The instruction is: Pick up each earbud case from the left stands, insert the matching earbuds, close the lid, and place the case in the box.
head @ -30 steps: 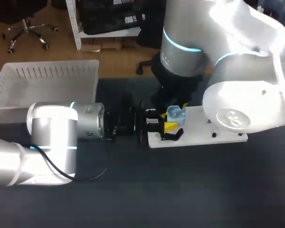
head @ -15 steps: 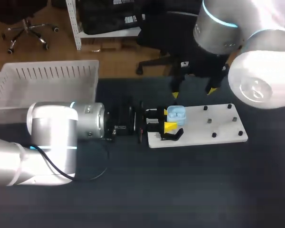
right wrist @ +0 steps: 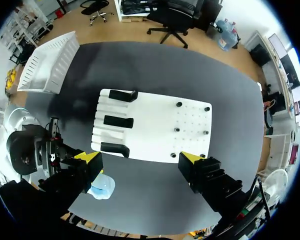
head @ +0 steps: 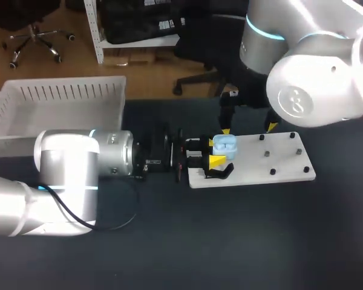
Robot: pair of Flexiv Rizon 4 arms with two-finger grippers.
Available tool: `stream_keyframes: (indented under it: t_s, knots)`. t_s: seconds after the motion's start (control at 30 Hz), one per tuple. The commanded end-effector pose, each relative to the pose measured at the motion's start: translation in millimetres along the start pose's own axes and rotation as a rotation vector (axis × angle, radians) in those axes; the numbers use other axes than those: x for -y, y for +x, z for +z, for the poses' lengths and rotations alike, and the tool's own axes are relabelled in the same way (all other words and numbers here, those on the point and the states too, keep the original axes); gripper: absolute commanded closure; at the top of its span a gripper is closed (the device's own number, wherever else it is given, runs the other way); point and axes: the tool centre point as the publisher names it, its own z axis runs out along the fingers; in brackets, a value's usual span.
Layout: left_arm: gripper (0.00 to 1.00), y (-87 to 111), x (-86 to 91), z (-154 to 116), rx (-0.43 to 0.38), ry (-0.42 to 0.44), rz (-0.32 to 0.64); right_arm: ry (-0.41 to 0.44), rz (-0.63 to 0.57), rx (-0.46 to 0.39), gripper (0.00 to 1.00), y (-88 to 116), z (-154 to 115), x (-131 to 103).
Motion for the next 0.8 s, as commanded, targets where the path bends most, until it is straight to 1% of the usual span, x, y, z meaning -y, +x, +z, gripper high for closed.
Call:
stream_keyframes:
  t_s: [0.03,0.2,0.33,0.4,0.43,0.53,0.67,0.73,0.8]
  knots:
    - [1.00,0.4,1.9,0,0.002,-0.008,0.004,0.001,-0.004,-0.024,0.00,4,-3,0]
    - [1.00,0.4,1.9,0,0.002,-0.008,0.004,-0.006,-0.015,-0.052,0.00,18,-4,-1]
    - [1.00,0.4,1.9,0,0.002,-0.008,0.004,0.000,-0.020,-0.055,0.00,21,-2,-1]
    - [1.00,0.4,1.9,0,0.002,-0.008,0.004,0.000,-0.008,-0.009,0.00,20,-6,2]
    - [1.00,0.4,1.9,0,0.002,-0.008,0.004,-0.006,0.011,0.033,0.00,18,-12,5]
    - [1.00,0.4,1.9,0,0.002,-0.008,0.004,-0.028,0.061,0.123,0.00,14,-29,17]
    - [1.00,0.4,1.9,0,0.002,-0.008,0.004,-0.051,0.138,0.198,0.00,12,-49,38]
    - [1.00,-0.7,1.2,-10,-0.010,-0.033,0.006,-0.062,0.172,0.220,0.00,13,-54,47]
    - [1.00,-3.8,-1.2,-28,-0.032,-0.081,0.016,-0.069,0.213,0.239,0.00,17,-58,61]
